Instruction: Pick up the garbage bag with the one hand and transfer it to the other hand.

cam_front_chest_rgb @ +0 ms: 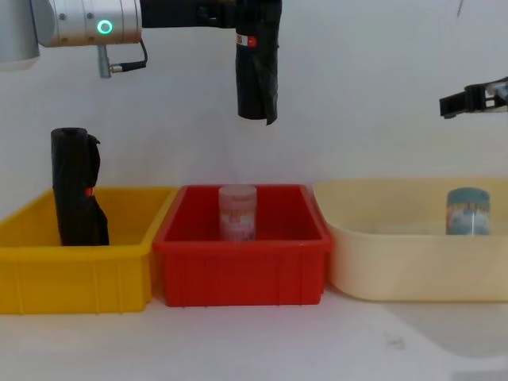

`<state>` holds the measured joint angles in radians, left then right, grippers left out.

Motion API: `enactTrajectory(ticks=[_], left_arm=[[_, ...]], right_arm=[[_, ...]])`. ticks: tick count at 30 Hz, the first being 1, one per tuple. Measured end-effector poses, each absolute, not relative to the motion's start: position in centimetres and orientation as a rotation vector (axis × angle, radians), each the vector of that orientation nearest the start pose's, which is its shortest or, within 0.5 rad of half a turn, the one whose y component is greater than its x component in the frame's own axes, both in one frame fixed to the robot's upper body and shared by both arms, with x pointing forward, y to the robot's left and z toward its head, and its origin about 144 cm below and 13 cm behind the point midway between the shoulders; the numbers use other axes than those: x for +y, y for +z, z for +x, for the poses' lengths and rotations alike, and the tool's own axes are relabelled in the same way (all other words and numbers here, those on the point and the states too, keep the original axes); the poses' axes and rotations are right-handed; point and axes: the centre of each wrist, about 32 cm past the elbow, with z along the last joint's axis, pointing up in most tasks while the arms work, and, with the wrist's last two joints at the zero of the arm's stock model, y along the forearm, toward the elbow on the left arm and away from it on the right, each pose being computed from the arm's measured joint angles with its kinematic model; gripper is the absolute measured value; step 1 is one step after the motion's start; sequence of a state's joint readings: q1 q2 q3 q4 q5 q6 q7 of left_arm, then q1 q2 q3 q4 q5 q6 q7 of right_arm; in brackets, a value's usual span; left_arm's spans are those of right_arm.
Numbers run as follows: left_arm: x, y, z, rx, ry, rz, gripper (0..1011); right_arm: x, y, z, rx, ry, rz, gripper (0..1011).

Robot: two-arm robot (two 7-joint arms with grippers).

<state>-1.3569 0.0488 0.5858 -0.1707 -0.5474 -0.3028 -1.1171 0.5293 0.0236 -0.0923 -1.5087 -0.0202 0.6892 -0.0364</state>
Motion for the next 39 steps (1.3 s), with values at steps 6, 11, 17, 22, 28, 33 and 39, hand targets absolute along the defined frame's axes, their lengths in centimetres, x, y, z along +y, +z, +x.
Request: enactTrajectory(ticks=[6,11,17,22,28,33,39], left_arm=[[22.6,136.1,73.3,-0.236,0.398,-0.023,379],[22.6,136.1,73.3,-0.236,0.396,-0.022,379],[22.6,136.1,73.3,-0.236,0.396,-0.021,379],[22.6,136.1,73.3,-0.236,0.396,-0.021,379],[22.6,136.1,73.3,-0.236,0.395,-0.021,379],[22.6,136.2,73.3,-0.236,0.395,-0.021,379],[22.5,136.2,73.3,-0.236,0.395,-0.021,379]], right_arm=[[-20.5,132.3,57.4,0.101,-1.549,-0.250,1000],[-20.5,132.3,57.3,0.102,-1.543,-0.247,1000],[-20.7,132.4,57.0,0.099,-1.509,-0.228,1000],[-20.8,132.5,56.4,0.093,-1.463,-0.199,1000],[-20.9,132.7,55.7,0.085,-1.390,-0.153,1000],[-20.9,132.7,55.0,0.074,-1.318,-0.111,1000],[-20.6,132.7,54.6,0.059,-1.239,-0.073,1000]])
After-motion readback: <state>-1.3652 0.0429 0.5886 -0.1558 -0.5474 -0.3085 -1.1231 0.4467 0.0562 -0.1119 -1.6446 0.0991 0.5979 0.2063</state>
